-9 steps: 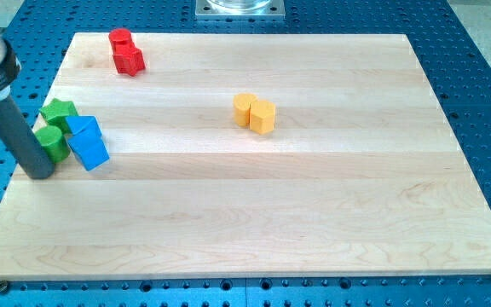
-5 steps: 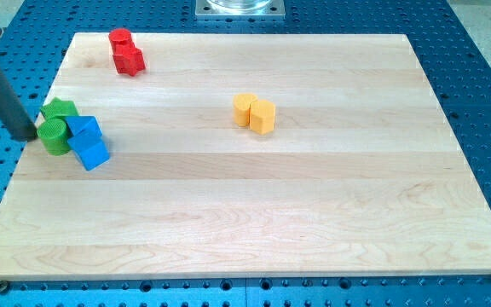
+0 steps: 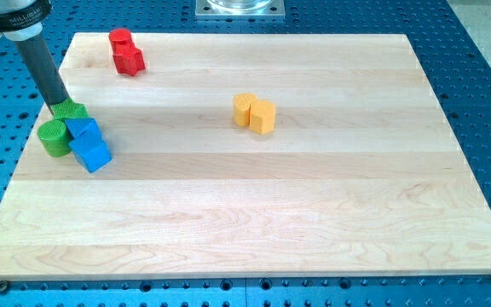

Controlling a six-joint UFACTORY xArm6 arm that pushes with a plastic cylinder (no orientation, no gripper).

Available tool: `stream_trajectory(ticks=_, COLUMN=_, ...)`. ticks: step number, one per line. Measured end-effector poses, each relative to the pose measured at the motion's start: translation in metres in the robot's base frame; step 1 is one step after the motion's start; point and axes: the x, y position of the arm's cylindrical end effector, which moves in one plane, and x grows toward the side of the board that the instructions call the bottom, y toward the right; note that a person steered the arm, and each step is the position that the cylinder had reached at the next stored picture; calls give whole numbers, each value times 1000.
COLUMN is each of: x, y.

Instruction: Move the red blocks slightly to the down

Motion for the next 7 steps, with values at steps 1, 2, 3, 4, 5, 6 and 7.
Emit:
stream_trajectory(ticks=1, x=0, y=0)
stream_trajectory(ticks=2, x=-28, y=0)
stream_trajectory(ticks=3, x=-92, y=0)
stream_trajectory(ticks=4, x=-147, y=0)
stream_trajectory(ticks=5, x=-185, y=11)
stream_trajectory(ticks=6, x=-177, y=63)
stream_trajectory(ticks=7, x=-144, y=105)
